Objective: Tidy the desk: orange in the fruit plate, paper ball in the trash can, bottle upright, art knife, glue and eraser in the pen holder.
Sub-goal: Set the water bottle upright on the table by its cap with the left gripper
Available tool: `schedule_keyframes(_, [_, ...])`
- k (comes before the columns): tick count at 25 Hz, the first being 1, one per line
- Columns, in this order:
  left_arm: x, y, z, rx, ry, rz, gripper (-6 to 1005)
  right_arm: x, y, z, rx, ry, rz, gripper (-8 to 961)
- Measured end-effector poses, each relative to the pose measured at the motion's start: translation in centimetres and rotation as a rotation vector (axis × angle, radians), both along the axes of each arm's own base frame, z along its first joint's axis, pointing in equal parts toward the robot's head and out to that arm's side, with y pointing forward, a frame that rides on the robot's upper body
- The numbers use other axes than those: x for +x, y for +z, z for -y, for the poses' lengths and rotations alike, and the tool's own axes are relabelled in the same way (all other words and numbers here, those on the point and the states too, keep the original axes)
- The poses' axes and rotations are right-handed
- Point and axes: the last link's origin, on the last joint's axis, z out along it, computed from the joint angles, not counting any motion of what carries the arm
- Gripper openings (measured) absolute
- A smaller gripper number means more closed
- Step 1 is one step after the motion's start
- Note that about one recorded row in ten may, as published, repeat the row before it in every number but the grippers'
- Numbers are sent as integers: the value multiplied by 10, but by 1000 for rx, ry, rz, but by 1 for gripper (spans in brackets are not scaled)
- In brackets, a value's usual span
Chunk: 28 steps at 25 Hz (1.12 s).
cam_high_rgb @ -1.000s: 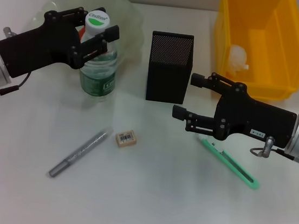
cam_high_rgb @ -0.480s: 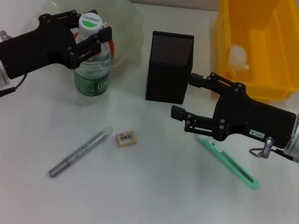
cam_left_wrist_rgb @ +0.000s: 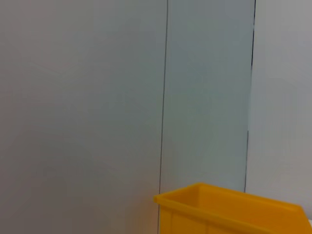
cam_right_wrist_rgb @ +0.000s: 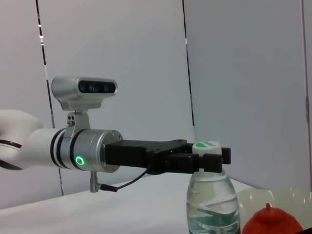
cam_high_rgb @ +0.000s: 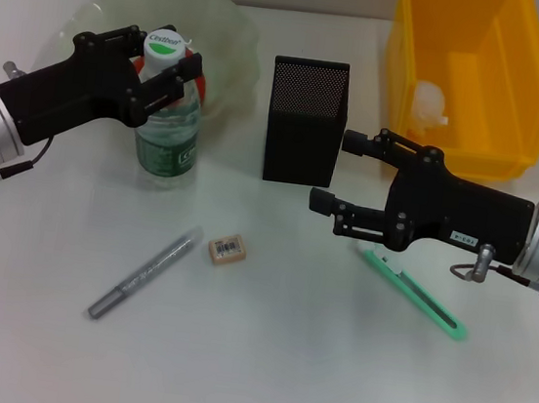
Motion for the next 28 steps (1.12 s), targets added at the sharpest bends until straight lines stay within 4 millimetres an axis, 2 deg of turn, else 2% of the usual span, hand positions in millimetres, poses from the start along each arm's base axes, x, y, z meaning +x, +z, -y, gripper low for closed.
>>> schedule_keyframes(6, [0,-1,-2,3,7,-8,449,0,-1,0,-1,-3,1,849])
schedule_keyframes(28, [1,0,-1,2,-1,-11,563,0,-2,1,-8,-5,2,850])
